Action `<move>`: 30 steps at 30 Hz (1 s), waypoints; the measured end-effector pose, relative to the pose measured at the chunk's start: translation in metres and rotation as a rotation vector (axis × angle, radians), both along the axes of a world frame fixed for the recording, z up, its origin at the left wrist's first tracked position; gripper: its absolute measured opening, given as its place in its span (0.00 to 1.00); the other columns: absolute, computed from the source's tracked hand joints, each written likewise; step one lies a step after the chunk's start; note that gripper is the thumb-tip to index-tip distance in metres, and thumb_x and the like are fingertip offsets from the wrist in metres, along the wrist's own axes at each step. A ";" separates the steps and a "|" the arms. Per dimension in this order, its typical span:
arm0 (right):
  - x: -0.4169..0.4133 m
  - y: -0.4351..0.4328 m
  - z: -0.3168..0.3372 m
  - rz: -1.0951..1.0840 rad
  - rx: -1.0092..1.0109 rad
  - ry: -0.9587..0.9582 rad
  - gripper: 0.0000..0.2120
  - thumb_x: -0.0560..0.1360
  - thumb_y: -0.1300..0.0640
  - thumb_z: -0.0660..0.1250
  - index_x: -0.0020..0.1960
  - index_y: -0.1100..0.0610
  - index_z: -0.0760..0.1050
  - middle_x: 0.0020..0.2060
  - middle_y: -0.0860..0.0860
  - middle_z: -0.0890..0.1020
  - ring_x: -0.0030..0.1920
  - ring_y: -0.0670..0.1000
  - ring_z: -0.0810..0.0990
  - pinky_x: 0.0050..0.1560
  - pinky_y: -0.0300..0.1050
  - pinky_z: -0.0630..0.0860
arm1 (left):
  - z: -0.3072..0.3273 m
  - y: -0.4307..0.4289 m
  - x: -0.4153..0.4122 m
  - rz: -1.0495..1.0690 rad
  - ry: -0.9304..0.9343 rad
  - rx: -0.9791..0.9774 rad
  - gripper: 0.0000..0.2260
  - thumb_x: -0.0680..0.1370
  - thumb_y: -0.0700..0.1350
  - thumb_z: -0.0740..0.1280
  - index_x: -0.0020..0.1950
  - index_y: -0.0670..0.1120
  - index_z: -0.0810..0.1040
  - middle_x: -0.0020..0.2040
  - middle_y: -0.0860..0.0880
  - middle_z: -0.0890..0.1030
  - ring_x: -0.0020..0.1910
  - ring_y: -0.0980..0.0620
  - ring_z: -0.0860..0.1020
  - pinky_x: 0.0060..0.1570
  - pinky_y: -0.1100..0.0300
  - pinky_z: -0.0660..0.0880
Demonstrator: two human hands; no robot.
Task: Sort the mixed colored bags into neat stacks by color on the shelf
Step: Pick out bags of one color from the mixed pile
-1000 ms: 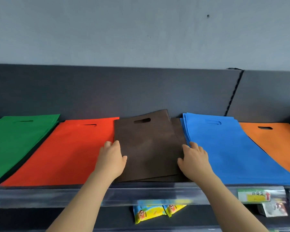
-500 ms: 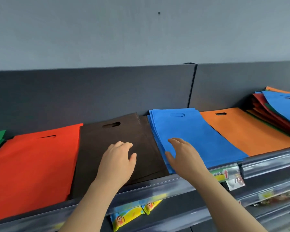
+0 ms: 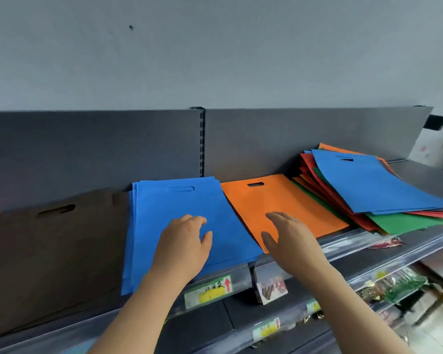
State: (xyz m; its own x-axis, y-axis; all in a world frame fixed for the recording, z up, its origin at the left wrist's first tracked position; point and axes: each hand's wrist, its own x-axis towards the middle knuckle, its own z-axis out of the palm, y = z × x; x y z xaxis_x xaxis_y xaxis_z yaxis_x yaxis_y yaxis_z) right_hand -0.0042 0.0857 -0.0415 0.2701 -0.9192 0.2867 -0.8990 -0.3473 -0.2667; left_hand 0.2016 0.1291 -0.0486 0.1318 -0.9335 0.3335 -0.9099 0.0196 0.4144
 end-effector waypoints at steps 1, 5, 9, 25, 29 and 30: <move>-0.017 -0.006 0.000 -0.010 0.000 0.006 0.22 0.79 0.52 0.60 0.72 0.56 0.65 0.67 0.49 0.72 0.65 0.53 0.71 0.65 0.45 0.68 | 0.000 -0.009 -0.016 -0.008 0.007 -0.006 0.18 0.81 0.52 0.59 0.69 0.49 0.71 0.63 0.53 0.75 0.63 0.53 0.71 0.61 0.59 0.69; -0.078 -0.029 -0.003 -0.052 0.002 0.027 0.23 0.79 0.52 0.60 0.72 0.56 0.65 0.68 0.49 0.72 0.67 0.52 0.69 0.67 0.45 0.66 | -0.004 -0.041 -0.073 -0.043 0.021 -0.019 0.18 0.80 0.52 0.60 0.68 0.49 0.72 0.62 0.52 0.76 0.61 0.53 0.72 0.60 0.59 0.70; -0.124 -0.053 -0.003 -0.126 0.026 0.030 0.21 0.78 0.52 0.61 0.68 0.58 0.68 0.65 0.51 0.74 0.65 0.53 0.71 0.66 0.46 0.68 | -0.006 -0.071 -0.114 -0.084 0.023 -0.029 0.18 0.80 0.52 0.60 0.68 0.49 0.73 0.62 0.52 0.77 0.60 0.53 0.73 0.59 0.59 0.72; -0.246 -0.155 0.002 -0.395 0.048 -0.007 0.18 0.79 0.51 0.59 0.64 0.60 0.72 0.62 0.54 0.76 0.61 0.56 0.74 0.61 0.48 0.70 | 0.006 -0.207 -0.234 -0.297 0.038 0.009 0.16 0.80 0.51 0.61 0.66 0.49 0.74 0.59 0.52 0.76 0.57 0.53 0.74 0.53 0.60 0.73; -0.292 -0.184 -0.001 -0.489 0.100 -0.001 0.18 0.80 0.51 0.57 0.61 0.63 0.73 0.60 0.57 0.76 0.58 0.58 0.75 0.58 0.51 0.71 | 0.005 -0.230 -0.264 -0.324 0.062 0.110 0.17 0.80 0.50 0.61 0.68 0.47 0.73 0.56 0.51 0.77 0.48 0.55 0.76 0.45 0.61 0.75; -0.304 -0.191 -0.002 -0.502 0.111 -0.001 0.18 0.80 0.51 0.57 0.61 0.64 0.72 0.60 0.57 0.75 0.59 0.58 0.75 0.58 0.51 0.72 | 0.003 -0.236 -0.271 -0.327 0.069 0.126 0.17 0.80 0.50 0.61 0.68 0.47 0.72 0.54 0.51 0.78 0.47 0.54 0.77 0.45 0.59 0.76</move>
State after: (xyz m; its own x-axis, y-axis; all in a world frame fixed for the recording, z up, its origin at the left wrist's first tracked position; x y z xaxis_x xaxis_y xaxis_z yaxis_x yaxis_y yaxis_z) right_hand -0.3080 -0.1057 -0.0430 -0.2123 -0.9604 0.1802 -0.9475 0.1572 -0.2784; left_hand -0.0697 -0.1070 -0.0451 -0.1629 -0.9631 0.2140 -0.8334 0.2504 0.4927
